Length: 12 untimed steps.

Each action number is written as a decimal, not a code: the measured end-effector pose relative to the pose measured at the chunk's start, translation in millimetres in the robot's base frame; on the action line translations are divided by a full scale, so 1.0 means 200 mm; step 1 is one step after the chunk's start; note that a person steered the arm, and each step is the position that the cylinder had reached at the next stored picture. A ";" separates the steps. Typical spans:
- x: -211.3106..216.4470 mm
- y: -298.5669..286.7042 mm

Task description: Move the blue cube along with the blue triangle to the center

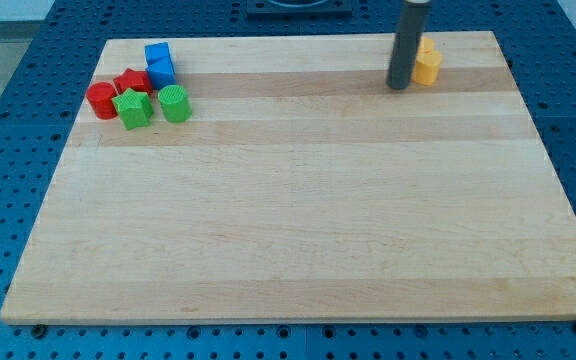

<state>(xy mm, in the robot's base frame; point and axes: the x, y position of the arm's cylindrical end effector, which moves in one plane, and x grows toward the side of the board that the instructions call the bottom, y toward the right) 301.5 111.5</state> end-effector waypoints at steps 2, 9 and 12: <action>0.19 -0.65; -0.50 -1.66; 0.09 -1.46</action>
<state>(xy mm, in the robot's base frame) 319.9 -179.9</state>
